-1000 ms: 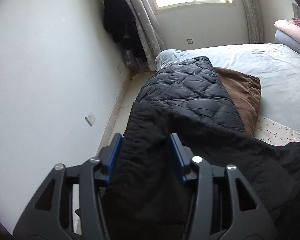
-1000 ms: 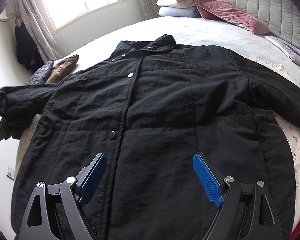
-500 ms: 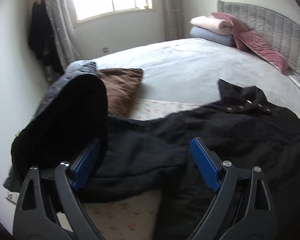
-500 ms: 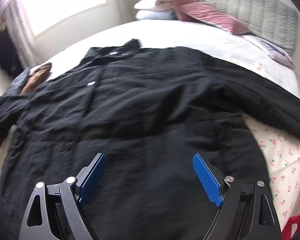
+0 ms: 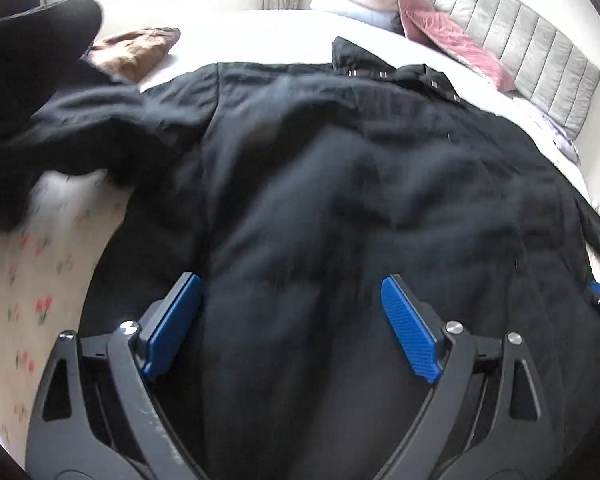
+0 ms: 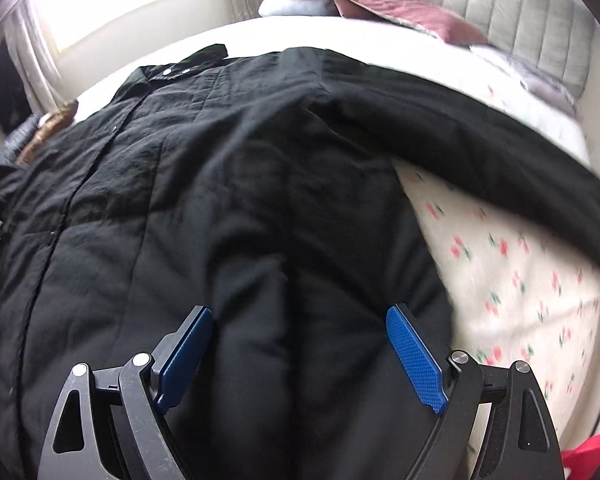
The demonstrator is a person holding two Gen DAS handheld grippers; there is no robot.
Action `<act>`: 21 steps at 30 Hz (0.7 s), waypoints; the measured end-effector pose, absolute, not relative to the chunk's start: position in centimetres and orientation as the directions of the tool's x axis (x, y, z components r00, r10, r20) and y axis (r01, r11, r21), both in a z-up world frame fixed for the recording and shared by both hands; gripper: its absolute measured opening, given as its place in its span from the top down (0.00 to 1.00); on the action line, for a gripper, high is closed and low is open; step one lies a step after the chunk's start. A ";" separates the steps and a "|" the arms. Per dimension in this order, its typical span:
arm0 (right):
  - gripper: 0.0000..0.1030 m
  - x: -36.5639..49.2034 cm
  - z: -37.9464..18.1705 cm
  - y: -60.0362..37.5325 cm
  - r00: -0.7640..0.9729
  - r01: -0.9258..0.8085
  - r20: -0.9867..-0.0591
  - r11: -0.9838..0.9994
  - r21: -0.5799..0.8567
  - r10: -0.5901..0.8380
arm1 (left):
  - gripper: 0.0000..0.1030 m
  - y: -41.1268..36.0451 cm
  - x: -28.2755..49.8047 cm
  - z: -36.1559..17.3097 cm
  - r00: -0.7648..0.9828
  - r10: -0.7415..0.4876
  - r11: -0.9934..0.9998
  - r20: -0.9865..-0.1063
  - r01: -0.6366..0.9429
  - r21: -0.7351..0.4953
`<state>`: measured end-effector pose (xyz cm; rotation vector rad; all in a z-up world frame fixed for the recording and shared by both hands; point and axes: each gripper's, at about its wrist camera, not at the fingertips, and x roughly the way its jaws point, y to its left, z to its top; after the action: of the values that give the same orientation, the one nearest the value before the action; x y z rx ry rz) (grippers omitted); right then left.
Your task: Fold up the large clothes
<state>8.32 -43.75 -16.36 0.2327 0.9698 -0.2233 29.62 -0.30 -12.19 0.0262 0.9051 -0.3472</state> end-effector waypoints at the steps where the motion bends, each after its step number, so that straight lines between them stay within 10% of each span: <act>1: 0.13 7.8 -16.3 -44.0 0.548 0.295 -0.833 0.949 0.109 -0.075 | 0.11 0.1 28.8 -12.1 0.563 -0.278 0.945 -0.778 0.306 -0.117; 12: 0.13 7.8 -14.9 -43.9 0.481 0.418 -0.874 0.895 0.156 -0.072 | 0.11 4.7 25.2 -10.6 0.519 -0.274 0.962 -0.809 0.163 -0.221; 21: 0.13 8.5 -13.2 -43.7 0.499 0.458 -0.863 0.869 0.190 -0.075 | 0.11 10.3 28.3 -4.8 0.748 0.097 0.995 -0.656 -0.065 0.073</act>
<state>8.49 -43.72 -13.23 0.4261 1.0028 -0.3340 28.31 10.28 -4.85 0.0460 0.7200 0.0888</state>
